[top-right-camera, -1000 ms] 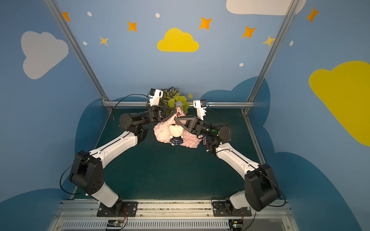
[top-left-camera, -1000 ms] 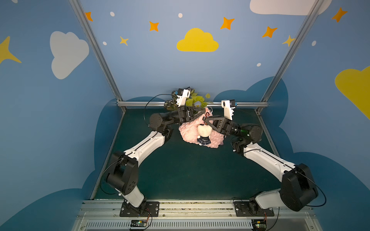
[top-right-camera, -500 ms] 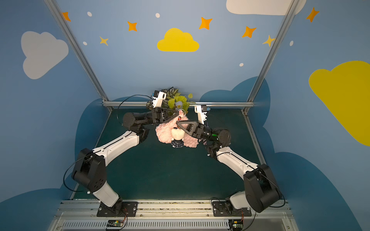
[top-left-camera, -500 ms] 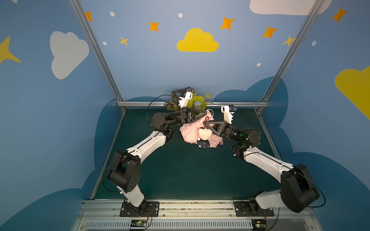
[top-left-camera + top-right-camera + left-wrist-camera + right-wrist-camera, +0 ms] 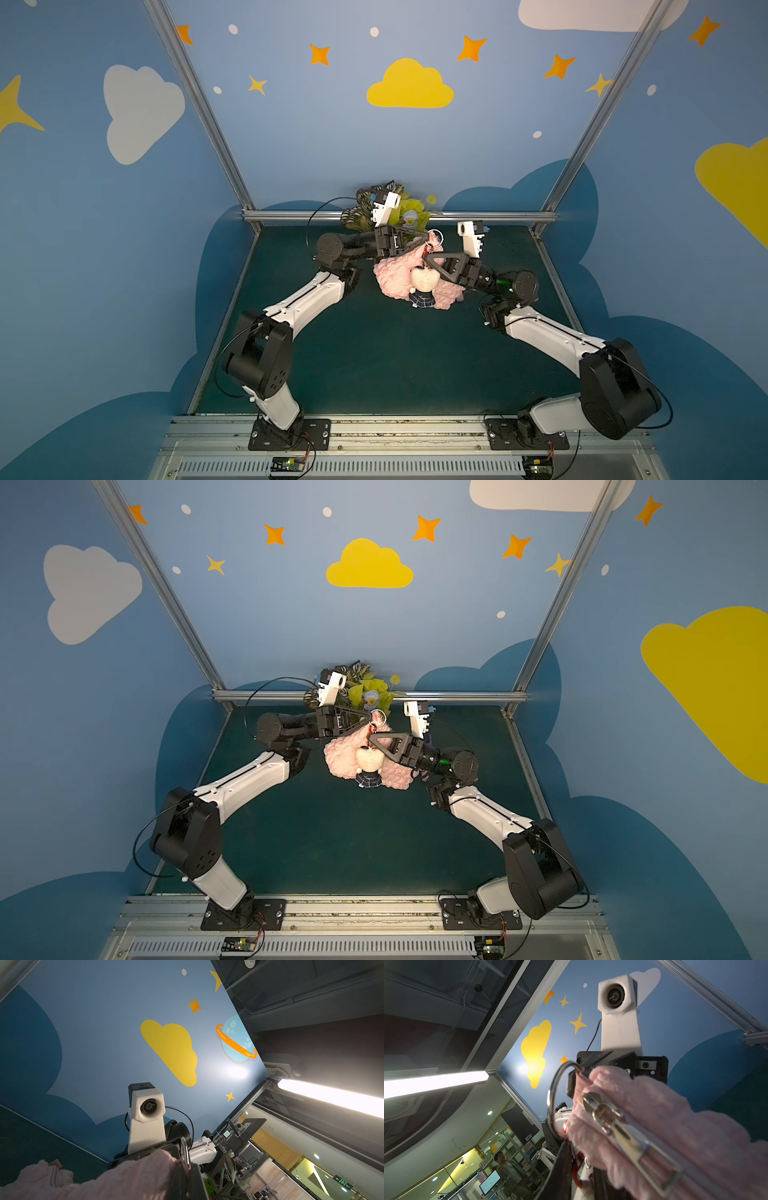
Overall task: Remove the decoration from the bag
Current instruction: Remove the decoration item from the bag.
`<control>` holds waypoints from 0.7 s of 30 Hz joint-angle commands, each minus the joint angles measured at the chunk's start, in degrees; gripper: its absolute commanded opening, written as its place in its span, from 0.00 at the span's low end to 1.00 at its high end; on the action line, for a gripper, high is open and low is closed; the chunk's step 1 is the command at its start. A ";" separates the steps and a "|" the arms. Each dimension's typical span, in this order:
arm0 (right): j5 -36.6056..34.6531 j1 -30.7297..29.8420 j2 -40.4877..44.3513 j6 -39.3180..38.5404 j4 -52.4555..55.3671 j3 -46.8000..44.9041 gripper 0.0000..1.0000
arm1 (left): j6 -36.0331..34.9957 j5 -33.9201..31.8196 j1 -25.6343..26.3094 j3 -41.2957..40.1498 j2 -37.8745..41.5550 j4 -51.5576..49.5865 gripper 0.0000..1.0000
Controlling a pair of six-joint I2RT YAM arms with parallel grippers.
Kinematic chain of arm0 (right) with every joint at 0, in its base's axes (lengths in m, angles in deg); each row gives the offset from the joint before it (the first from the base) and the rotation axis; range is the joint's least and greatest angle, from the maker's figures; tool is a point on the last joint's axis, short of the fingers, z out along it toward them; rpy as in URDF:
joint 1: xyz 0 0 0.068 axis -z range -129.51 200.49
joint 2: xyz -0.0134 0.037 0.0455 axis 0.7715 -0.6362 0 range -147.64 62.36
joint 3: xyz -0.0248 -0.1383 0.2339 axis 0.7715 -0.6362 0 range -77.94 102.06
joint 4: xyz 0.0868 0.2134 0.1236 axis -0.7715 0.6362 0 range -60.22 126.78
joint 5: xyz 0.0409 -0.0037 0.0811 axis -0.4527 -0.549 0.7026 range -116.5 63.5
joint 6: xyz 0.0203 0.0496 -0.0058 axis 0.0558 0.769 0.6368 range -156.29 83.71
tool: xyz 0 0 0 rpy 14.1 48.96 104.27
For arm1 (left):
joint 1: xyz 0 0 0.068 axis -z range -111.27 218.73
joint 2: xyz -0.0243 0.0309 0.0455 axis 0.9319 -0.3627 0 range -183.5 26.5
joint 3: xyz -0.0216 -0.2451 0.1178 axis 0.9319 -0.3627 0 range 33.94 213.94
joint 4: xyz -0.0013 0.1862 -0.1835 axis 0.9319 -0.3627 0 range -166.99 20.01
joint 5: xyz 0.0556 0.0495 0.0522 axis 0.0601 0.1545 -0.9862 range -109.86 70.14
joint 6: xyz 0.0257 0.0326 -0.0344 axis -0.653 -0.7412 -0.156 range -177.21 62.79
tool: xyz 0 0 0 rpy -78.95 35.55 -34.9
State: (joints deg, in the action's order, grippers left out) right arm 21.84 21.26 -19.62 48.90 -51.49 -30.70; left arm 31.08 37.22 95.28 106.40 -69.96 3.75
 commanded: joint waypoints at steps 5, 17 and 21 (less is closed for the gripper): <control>-1.77 0.84 -1.08 1.65 1.20 -0.98 0.00 | -1.00 -1.49 0.25 1.76 1.30 5.98 0.02; -4.29 0.86 -1.66 2.27 3.17 0.79 0.00 | -7.33 1.31 1.21 0.32 3.78 -0.47 0.02; -6.72 1.10 -1.53 3.40 3.37 0.34 0.00 | -14.98 2.86 1.39 -1.10 6.72 -8.20 0.02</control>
State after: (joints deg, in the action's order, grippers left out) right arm 20.51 21.46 -20.36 50.93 -49.94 -31.02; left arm 23.23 37.05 95.37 105.38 -68.61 -3.09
